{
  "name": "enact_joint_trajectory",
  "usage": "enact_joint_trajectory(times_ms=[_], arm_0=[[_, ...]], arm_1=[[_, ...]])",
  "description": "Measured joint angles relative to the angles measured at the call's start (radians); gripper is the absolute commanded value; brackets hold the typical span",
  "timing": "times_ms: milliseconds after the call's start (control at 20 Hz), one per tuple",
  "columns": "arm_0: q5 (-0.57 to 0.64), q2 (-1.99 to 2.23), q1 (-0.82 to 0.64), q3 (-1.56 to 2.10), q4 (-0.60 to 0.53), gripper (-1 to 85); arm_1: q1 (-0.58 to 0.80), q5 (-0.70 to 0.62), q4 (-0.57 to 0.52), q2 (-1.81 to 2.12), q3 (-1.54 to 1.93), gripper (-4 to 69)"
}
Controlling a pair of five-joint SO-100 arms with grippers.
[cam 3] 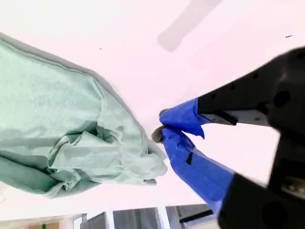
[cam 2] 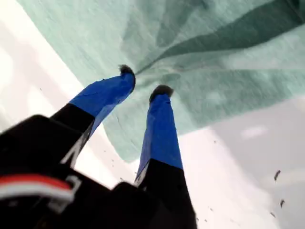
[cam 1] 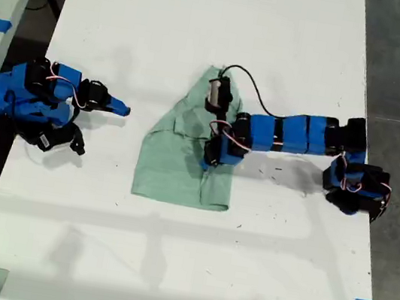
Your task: Fold t shirt
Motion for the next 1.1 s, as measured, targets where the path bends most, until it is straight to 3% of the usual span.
enact_joint_trajectory(times_ms=[200,350,500,700,950,1100], arm_0=[[0.0,0.0,0.0,0.0,0.0,-0.2],[0.0,0.0,0.0,0.0,0.0,-0.2],[0.0,0.0,0.0,0.0,0.0,-0.2],[0.0,0.0,0.0,0.0,0.0,-0.2],[0.0,0.0,0.0,0.0,0.0,-0.2],[0.0,0.0,0.0,0.0,0.0,-0.2]], arm_1=[[0.002,0.002,0.187,0.264,0.054,9.7],[0.025,0.037,0.21,0.531,0.342,8.0],[0.081,0.054,0.083,0.911,0.772,1.0],[0.129,0.052,-0.058,1.509,1.39,1.1],[0.126,-0.008,-0.061,2.125,1.884,1.1],[0.147,-0.035,-0.069,2.214,1.991,1.1]])
